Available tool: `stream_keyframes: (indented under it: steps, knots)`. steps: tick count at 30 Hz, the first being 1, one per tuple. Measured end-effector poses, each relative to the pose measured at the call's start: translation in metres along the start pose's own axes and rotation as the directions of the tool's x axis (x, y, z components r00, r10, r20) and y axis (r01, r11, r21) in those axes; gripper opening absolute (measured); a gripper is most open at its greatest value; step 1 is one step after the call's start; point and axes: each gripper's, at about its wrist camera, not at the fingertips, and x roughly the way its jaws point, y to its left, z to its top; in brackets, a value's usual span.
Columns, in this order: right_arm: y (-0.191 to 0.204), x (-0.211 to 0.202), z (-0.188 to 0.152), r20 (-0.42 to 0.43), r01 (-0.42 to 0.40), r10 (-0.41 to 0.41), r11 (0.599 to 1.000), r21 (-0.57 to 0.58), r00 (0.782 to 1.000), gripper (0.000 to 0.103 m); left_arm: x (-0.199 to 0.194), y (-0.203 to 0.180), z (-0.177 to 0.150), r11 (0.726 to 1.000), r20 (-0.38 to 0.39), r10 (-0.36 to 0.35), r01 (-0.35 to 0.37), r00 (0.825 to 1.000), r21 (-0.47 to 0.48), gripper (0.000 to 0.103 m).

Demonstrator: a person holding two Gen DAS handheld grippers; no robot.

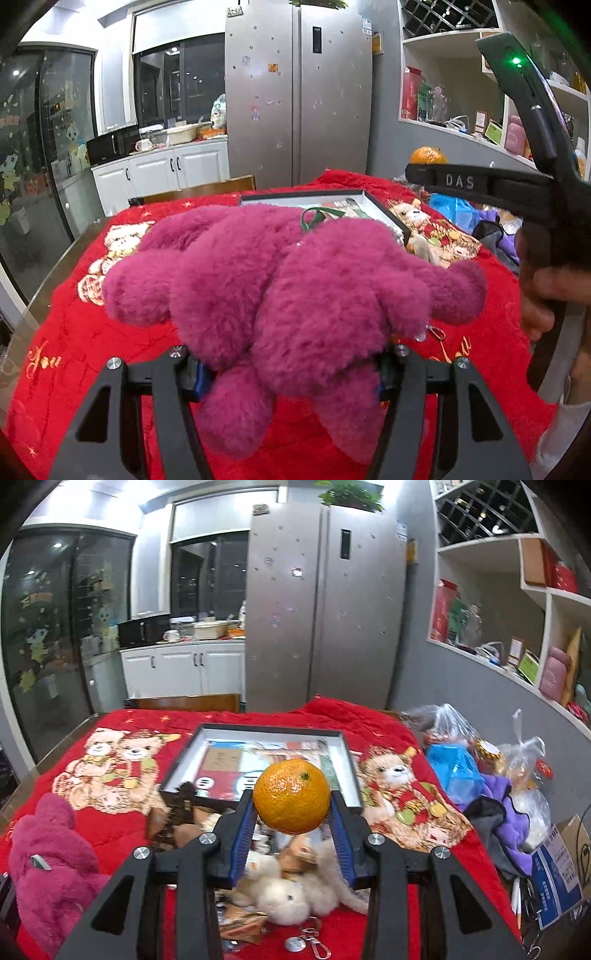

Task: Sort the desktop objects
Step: 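Carry the mandarin with the right tool while the left tool carries the plush toward the picture box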

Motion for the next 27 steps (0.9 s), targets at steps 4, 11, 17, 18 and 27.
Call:
stream_keyframes:
  steps: [4,11,17,18,27]
  knots:
    - [0.012,-0.006,0.006,0.015,-0.022,0.022,1.0,-0.015,1.0,0.04,-0.005,0.004,0.013,1.0,0.015,0.003,-0.003,1.0,-0.006,0.063]
    - [0.021,-0.01,0.018,0.038,-0.02,0.021,0.999,-0.037,0.999,0.04,0.0,0.006,0.037,1.0,0.027,0.006,-0.006,1.0,-0.002,0.063]
    - [0.02,0.002,0.032,0.042,-0.034,0.036,0.999,-0.035,0.998,0.04,0.019,0.008,0.068,1.0,0.032,0.007,-0.007,0.999,0.002,0.063]
    - [0.019,0.005,0.034,0.039,-0.039,0.04,0.999,-0.033,0.998,0.04,0.024,0.007,0.071,1.0,0.029,0.011,-0.011,1.0,0.008,0.063]
    - [0.007,0.044,0.057,0.015,-0.059,0.059,0.998,-0.024,0.998,0.04,0.094,0.007,0.127,1.0,0.002,0.016,-0.016,1.0,0.018,0.063]
